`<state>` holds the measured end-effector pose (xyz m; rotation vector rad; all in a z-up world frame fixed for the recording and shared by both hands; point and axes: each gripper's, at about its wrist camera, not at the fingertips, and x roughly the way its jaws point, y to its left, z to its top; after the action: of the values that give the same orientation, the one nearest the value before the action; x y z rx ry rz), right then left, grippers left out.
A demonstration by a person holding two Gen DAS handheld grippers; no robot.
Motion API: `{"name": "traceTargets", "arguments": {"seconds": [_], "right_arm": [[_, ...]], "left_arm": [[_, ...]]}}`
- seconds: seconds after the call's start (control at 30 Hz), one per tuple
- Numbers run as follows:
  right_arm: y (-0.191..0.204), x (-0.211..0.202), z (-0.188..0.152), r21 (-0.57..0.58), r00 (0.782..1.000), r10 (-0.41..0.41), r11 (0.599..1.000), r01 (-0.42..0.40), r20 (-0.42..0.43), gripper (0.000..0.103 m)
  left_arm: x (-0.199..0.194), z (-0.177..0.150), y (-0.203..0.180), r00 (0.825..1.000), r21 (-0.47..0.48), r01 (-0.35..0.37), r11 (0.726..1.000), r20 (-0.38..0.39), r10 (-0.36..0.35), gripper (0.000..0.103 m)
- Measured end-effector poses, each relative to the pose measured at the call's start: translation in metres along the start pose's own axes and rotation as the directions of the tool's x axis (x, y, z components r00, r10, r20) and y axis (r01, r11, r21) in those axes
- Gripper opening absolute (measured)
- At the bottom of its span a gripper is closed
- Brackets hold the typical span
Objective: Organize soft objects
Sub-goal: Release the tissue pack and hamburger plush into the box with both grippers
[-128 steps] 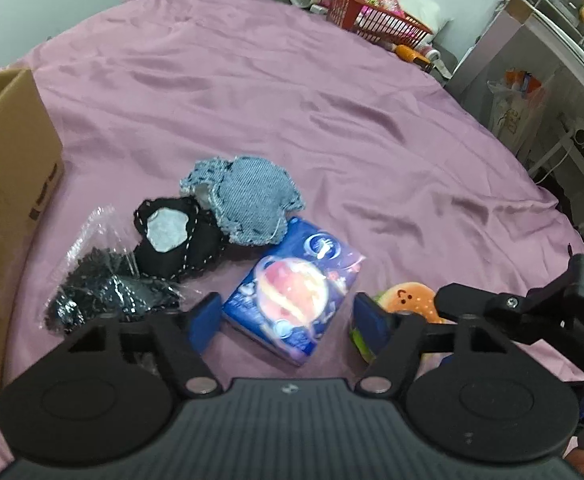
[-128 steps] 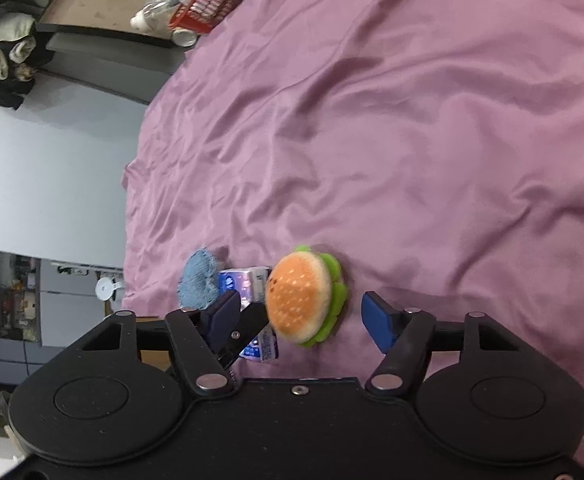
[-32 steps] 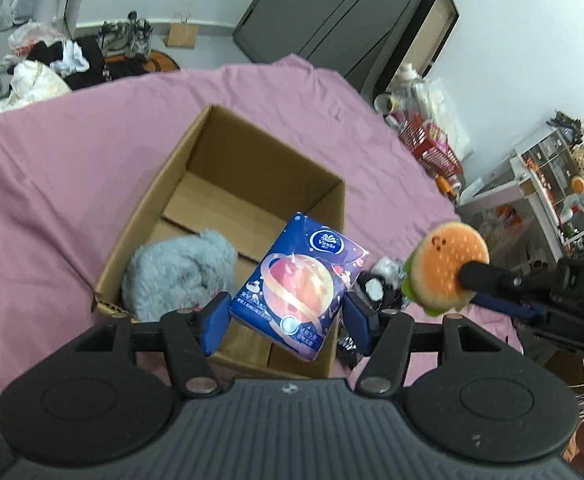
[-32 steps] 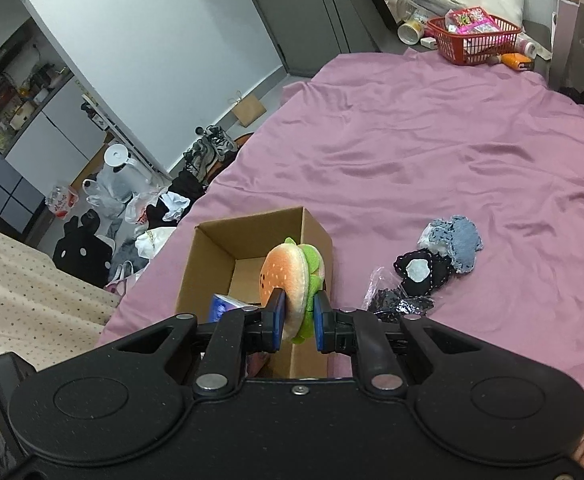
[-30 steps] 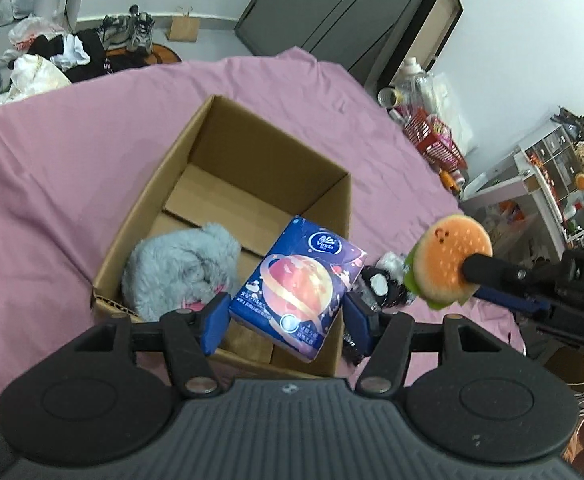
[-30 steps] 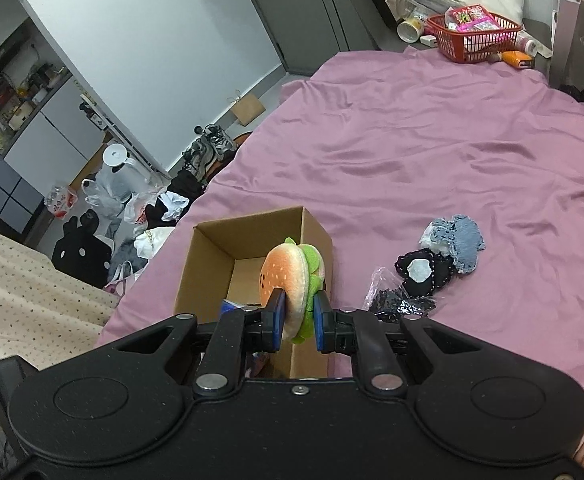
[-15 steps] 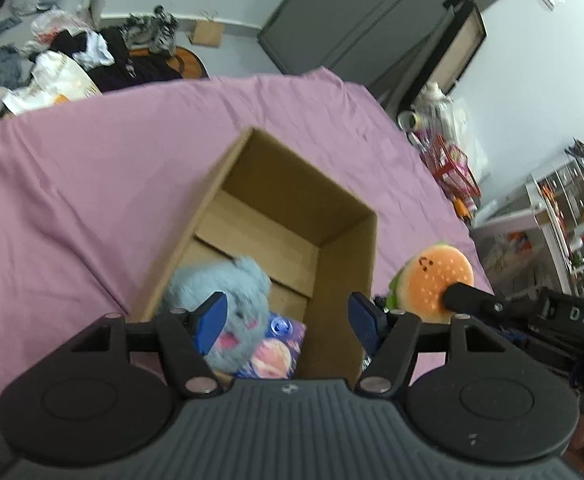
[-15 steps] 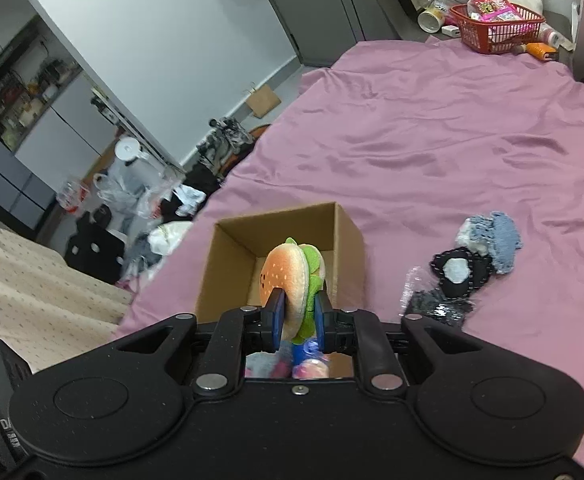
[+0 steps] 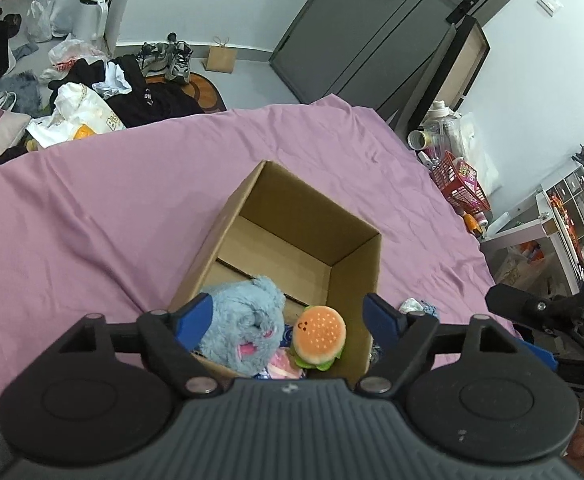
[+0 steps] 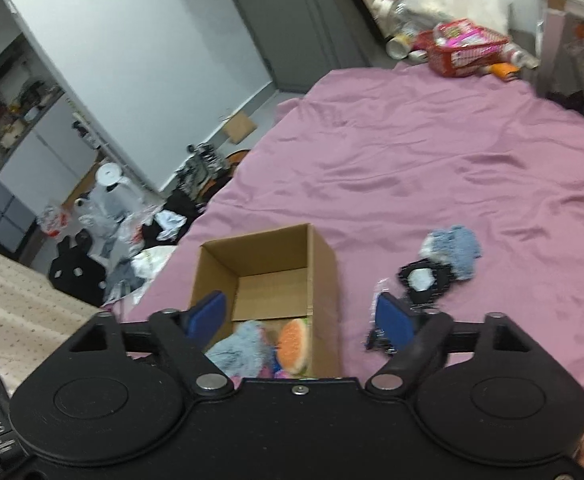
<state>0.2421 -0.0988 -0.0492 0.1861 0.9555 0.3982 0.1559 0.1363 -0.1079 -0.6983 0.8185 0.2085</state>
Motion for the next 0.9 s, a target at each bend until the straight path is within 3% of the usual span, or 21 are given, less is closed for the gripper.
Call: {"name": "traceTargets", "arguments": {"seconds": [0.53, 0.9], "right_arm": [[-0.028, -0.050, -0.009, 0.024, 0.997, 0.012, 1.000, -0.014, 0.078, 0.103], [-0.084, -0.065, -0.020, 0.105, 0.990, 0.052, 0.992, -0.066, 0.129, 0.103]], "left_arm": [[-0.028, -0.012, -0.047, 0.999, 0.099, -0.041, 0.994, 0.013, 0.040, 0.089], [-0.033, -0.030, -0.087, 0.998, 0.181, -0.067, 0.981, 0.029, 0.063, 0.089]]}}
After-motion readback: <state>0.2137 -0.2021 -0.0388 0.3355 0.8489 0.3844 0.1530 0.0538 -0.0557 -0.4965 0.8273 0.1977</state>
